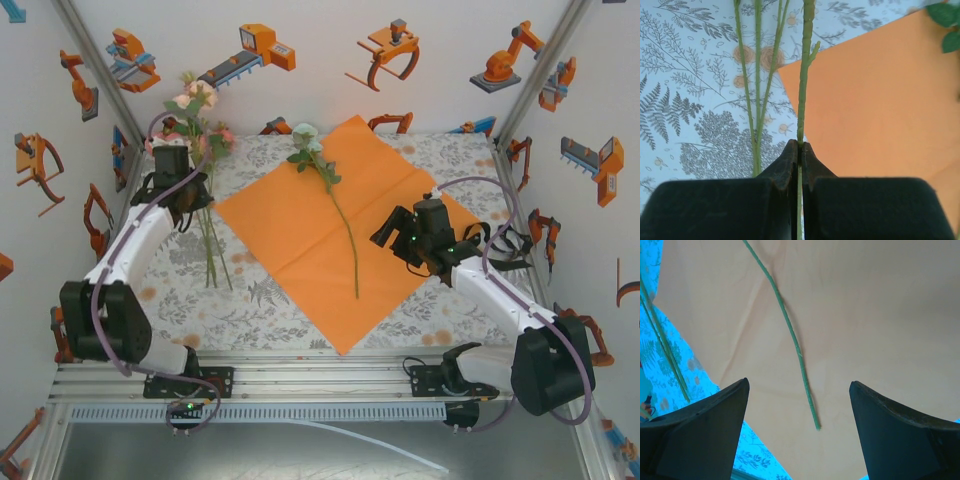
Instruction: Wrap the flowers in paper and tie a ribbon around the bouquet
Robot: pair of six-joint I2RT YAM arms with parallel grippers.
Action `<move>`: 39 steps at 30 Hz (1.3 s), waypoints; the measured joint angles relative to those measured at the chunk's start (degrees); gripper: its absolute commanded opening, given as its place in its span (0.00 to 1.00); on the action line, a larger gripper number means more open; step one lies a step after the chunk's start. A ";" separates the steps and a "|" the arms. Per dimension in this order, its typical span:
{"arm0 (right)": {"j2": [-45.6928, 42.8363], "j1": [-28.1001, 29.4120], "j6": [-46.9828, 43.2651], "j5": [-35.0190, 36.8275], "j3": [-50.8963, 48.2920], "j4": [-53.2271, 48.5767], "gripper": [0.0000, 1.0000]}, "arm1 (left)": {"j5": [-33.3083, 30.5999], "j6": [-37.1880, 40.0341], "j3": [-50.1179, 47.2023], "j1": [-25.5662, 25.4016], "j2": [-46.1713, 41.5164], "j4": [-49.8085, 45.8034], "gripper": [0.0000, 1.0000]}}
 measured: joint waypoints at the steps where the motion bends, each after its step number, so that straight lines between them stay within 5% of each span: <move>1: 0.00 0.00 0.00 0.00 0.00 -0.02 0.74 | 0.74 -0.94 -0.50 -0.22 -1.62 0.57 0.00; 7: 0.00 0.09 0.59 0.00 0.00 0.02 0.74 | 7.54 -6.51 2.47 -7.50 -1.07 8.79 0.00; 21: -2.97 0.37 1.31 0.72 -0.90 -0.02 0.74 | 12.37 -13.99 32.48 -30.40 36.63 17.07 0.00; 34: -3.85 0.37 1.49 0.92 -4.55 0.92 0.74 | 9.99 -20.28 41.88 -31.85 54.60 13.90 0.00; 39: -3.85 0.37 1.49 1.11 -4.55 1.03 0.74 | 9.16 -21.35 41.77 -31.78 54.62 13.14 0.20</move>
